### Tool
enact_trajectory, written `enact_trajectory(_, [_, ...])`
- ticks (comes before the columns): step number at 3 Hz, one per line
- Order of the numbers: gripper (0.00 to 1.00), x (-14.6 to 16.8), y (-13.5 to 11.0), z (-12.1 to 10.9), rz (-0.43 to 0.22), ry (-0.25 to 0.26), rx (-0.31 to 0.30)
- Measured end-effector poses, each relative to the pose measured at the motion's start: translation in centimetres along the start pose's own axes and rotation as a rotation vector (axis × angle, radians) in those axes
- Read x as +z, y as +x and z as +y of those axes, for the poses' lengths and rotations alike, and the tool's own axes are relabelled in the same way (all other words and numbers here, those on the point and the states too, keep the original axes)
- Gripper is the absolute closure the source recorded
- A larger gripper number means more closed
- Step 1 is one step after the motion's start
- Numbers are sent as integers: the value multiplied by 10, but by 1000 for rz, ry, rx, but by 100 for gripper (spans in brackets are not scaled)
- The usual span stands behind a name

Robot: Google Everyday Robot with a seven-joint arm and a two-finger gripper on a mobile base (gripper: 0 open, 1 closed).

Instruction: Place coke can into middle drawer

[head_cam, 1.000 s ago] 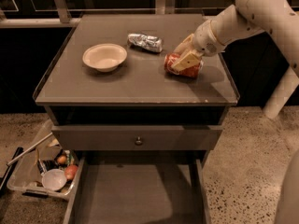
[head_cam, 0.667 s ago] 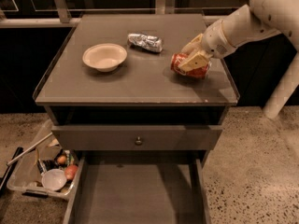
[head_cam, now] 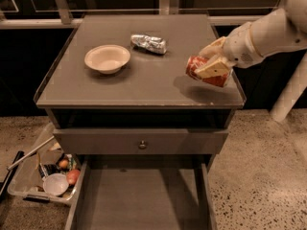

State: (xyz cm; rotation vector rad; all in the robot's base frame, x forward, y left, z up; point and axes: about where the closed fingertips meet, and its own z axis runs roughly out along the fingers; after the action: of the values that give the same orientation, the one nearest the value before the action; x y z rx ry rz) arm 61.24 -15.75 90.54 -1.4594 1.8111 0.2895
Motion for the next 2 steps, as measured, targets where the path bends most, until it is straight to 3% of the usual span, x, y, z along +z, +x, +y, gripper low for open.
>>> enact_trajectory(2, [100, -33, 4, 73, -13, 59, -1])
